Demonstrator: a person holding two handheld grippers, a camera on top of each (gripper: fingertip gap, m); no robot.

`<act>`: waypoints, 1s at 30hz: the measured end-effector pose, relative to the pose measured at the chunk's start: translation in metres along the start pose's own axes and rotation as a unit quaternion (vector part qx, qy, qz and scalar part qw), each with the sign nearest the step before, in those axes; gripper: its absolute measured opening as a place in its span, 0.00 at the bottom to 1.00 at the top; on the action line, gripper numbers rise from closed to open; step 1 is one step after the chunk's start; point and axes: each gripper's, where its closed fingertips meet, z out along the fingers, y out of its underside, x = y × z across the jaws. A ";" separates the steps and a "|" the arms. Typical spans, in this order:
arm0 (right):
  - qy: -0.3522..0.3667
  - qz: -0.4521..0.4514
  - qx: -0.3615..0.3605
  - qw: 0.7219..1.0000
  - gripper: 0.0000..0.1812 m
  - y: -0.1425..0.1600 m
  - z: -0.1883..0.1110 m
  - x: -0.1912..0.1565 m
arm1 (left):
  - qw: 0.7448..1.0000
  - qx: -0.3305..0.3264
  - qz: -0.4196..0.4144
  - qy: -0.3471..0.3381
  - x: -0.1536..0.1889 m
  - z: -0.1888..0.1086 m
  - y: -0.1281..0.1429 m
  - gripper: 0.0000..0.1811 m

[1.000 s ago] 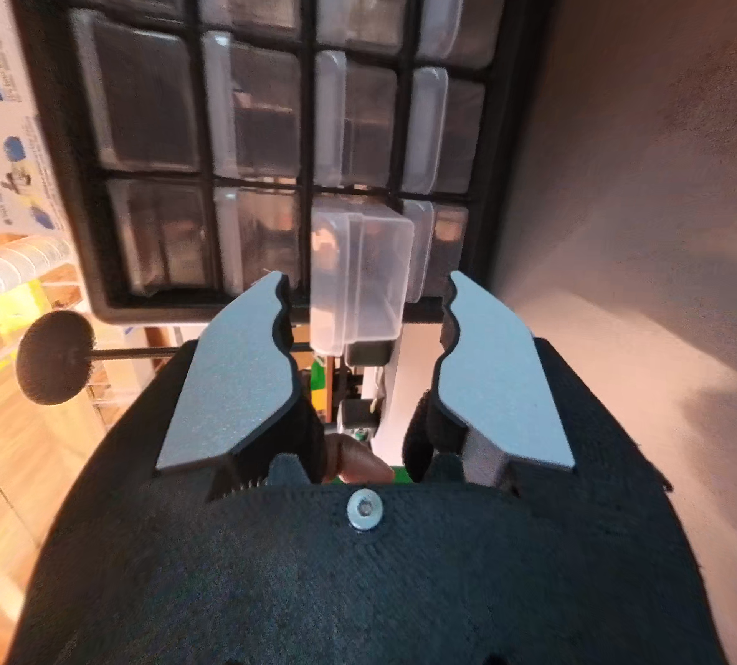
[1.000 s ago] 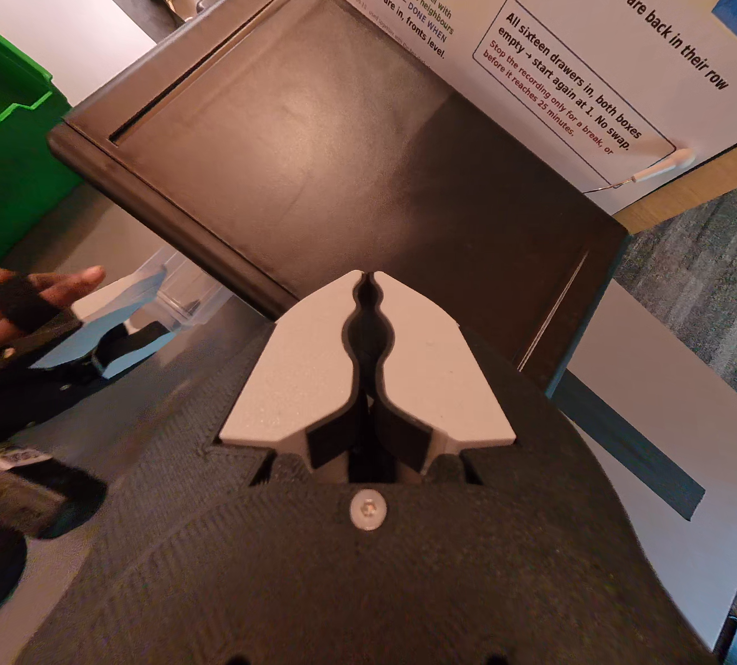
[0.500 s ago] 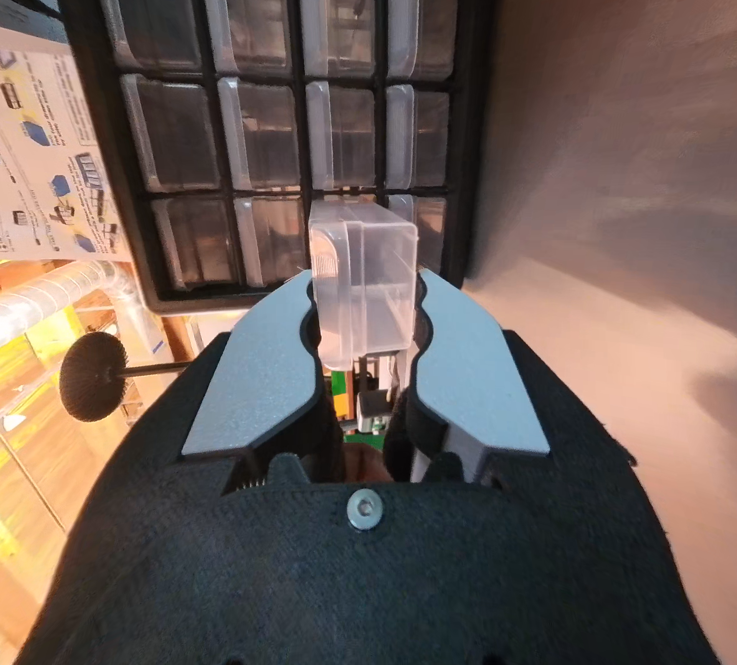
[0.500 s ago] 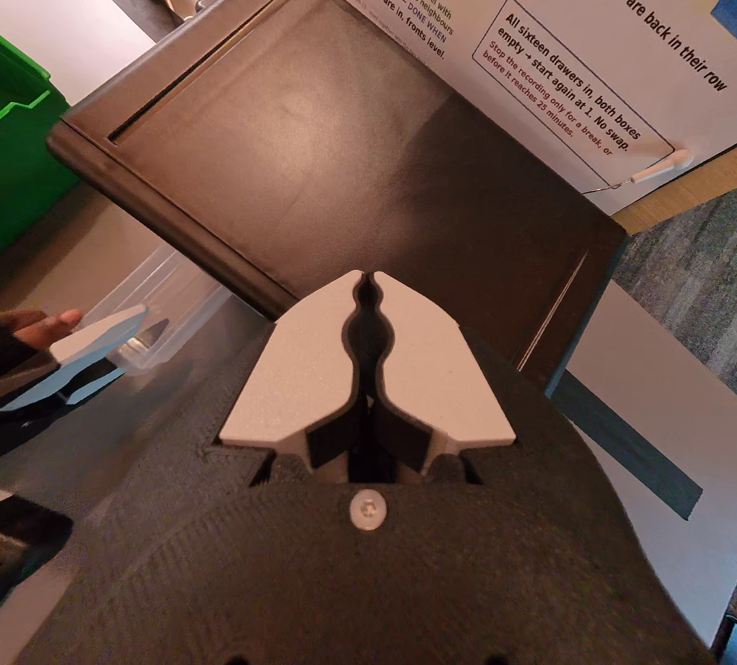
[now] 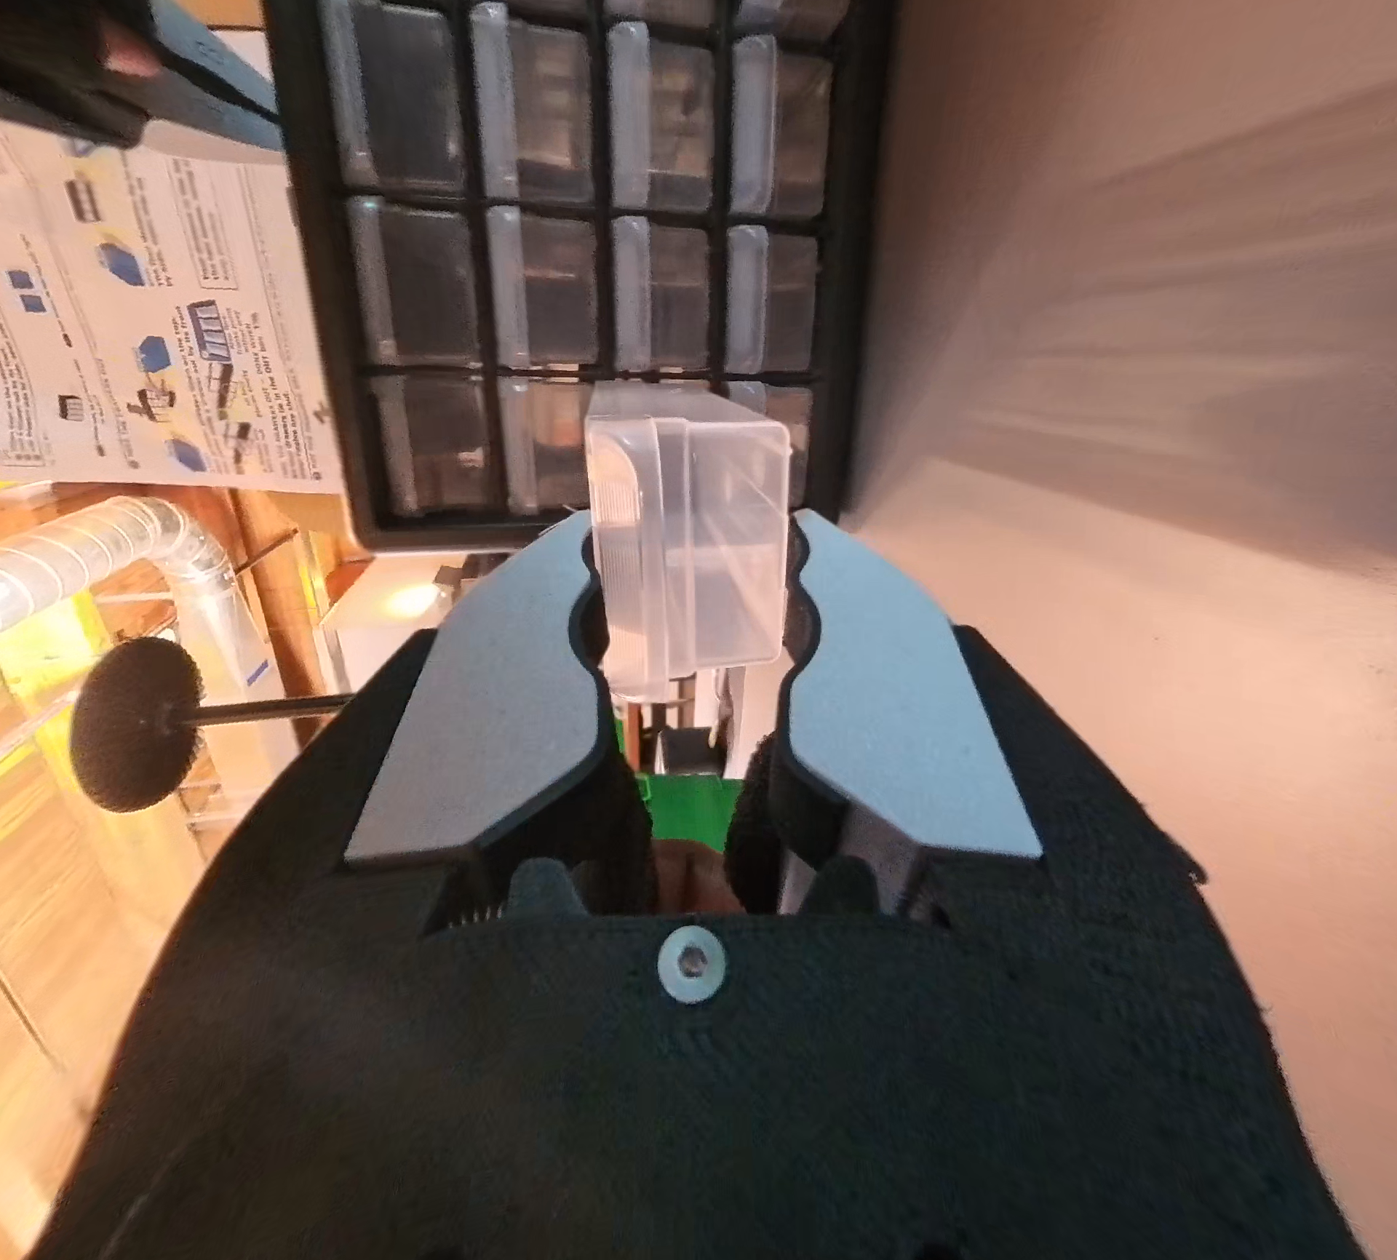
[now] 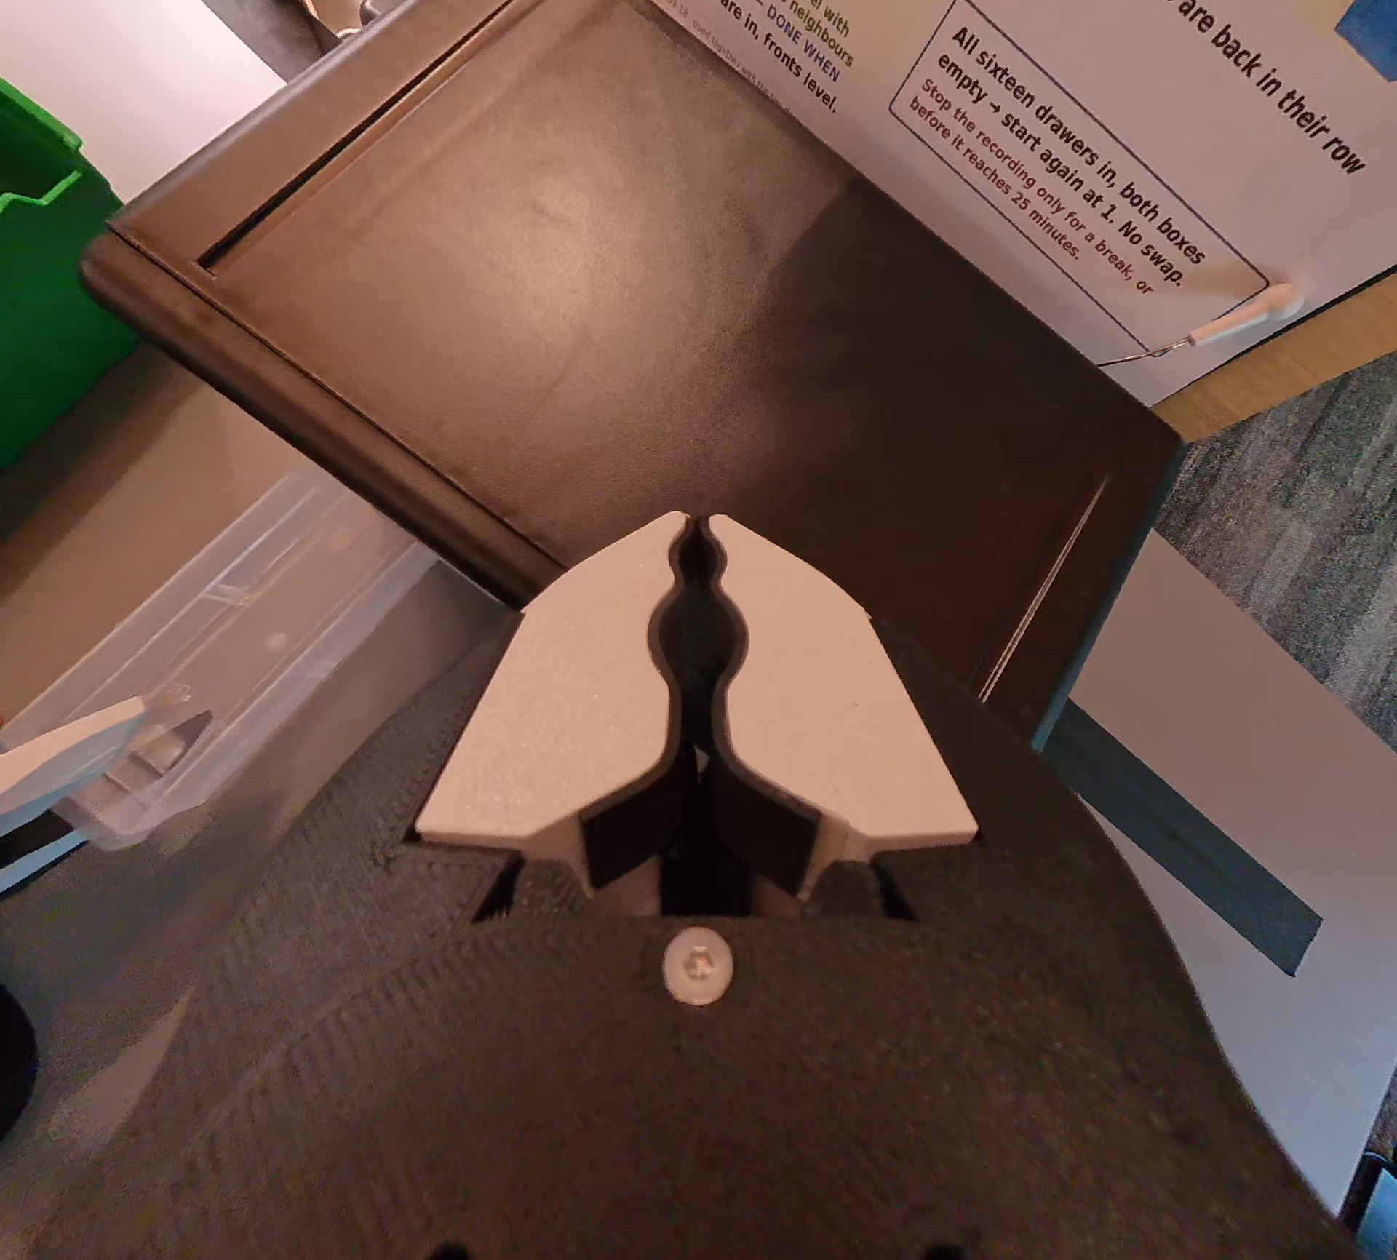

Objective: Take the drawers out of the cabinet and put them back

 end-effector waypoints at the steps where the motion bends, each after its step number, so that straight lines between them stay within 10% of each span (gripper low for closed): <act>1: 0.000 0.000 0.000 1.000 0.01 0.000 0.000 0.000 | 1.000 0.003 -0.008 0.002 -0.005 -0.003 -0.001 0.24; 10: -0.002 0.001 0.004 1.000 0.01 0.000 0.000 0.000 | 0.993 0.030 -0.106 -0.033 -0.052 -0.066 0.026 0.24; 17: 0.002 0.003 0.004 1.000 0.01 0.000 0.000 0.000 | 0.989 -0.002 -0.122 -0.086 -0.096 -0.115 0.117 0.25; 24: 0.013 -0.002 0.000 1.000 0.01 0.000 0.000 0.000 | 0.995 -0.072 -0.060 -0.018 -0.064 -0.112 0.223 0.25; 30: 0.010 0.001 0.002 1.000 0.01 0.000 0.000 0.000 | 0.995 -0.077 -0.002 0.062 -0.016 -0.075 0.246 0.24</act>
